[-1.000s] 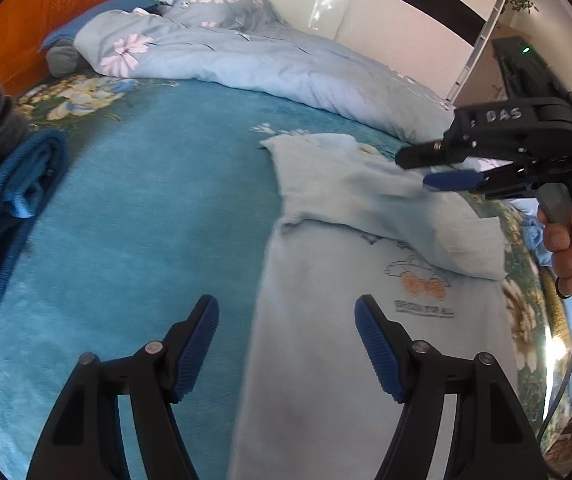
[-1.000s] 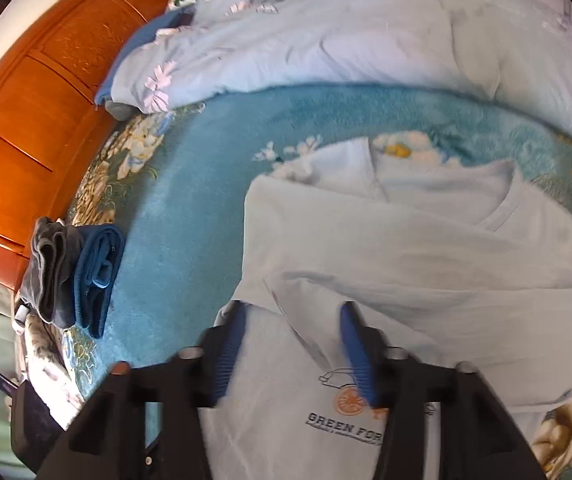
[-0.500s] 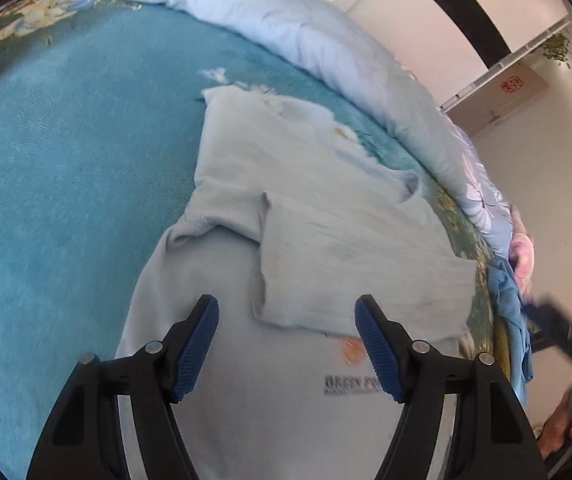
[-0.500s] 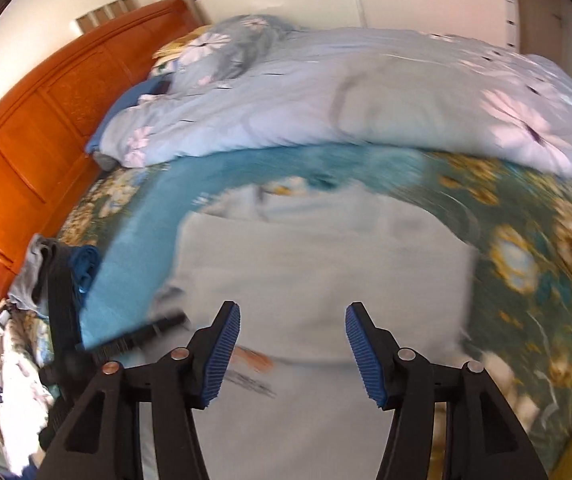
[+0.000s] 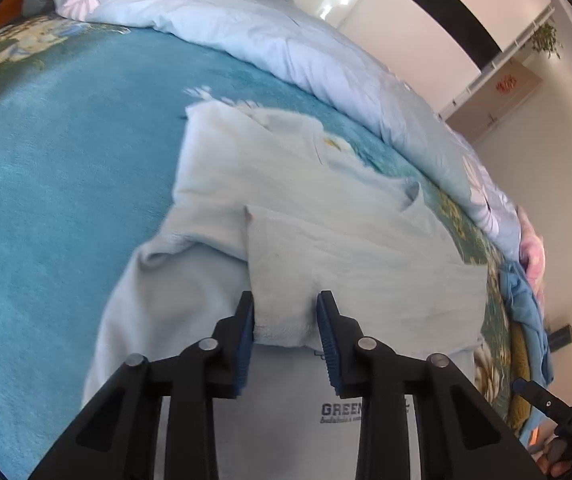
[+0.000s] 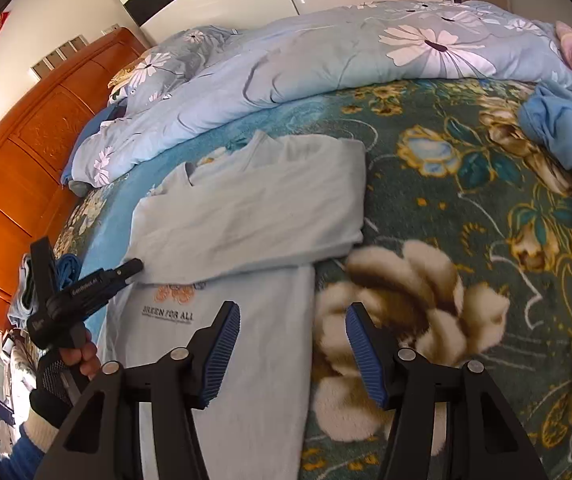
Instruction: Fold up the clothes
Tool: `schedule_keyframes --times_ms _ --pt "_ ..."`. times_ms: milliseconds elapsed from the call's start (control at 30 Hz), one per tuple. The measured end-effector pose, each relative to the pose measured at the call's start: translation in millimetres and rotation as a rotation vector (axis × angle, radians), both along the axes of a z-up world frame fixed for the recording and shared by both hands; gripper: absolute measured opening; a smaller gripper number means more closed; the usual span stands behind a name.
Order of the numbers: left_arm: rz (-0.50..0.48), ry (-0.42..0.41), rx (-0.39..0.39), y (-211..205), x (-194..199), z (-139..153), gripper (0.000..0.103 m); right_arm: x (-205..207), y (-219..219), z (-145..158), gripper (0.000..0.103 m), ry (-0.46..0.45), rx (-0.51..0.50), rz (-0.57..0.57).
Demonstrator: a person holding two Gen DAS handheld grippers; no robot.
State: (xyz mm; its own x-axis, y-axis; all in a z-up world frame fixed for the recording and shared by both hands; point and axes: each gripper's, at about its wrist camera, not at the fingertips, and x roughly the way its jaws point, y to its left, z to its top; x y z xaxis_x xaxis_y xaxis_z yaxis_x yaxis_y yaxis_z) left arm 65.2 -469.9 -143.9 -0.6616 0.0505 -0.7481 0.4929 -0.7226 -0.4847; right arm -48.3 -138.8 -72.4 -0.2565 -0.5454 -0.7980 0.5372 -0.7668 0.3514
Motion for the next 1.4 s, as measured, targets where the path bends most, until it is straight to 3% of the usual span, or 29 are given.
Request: schedule_keyframes --times_ms 100,367,467,567,800,1033,1200,1400 --pt "-0.033 0.004 -0.035 6.5 -6.8 5.1 0.013 1.5 7.8 -2.9 0.059 -0.003 -0.011 -0.01" --pt "-0.209 0.052 -0.35 30.8 -38.1 67.4 0.009 0.3 16.4 -11.2 0.059 -0.012 -0.011 -0.025" --pt "-0.219 0.096 -0.436 20.3 -47.0 93.3 0.009 -0.7 17.7 -14.1 0.059 -0.02 -0.018 -0.03" --pt "-0.202 0.091 -0.519 2.3 -50.3 99.3 0.009 -0.7 19.0 -15.4 0.059 -0.012 -0.004 -0.029" --pt "-0.154 -0.056 -0.443 -43.3 -41.9 36.9 0.009 -3.5 23.4 -23.3 0.059 -0.029 0.004 -0.041" --pt "-0.154 -0.148 -0.411 -44.0 -32.8 -1.6 0.014 -3.4 22.5 -25.1 0.059 -0.033 0.023 -0.036" --pt "-0.121 -0.161 -0.414 -46.9 -20.6 11.1 0.036 0.8 24.5 -17.0 0.059 -0.015 0.041 -0.033" --pt "-0.099 -0.138 -0.387 -42.0 42.7 37.4 0.04 25.0 39.1 -1.5 0.059 0.019 0.06 -0.031"
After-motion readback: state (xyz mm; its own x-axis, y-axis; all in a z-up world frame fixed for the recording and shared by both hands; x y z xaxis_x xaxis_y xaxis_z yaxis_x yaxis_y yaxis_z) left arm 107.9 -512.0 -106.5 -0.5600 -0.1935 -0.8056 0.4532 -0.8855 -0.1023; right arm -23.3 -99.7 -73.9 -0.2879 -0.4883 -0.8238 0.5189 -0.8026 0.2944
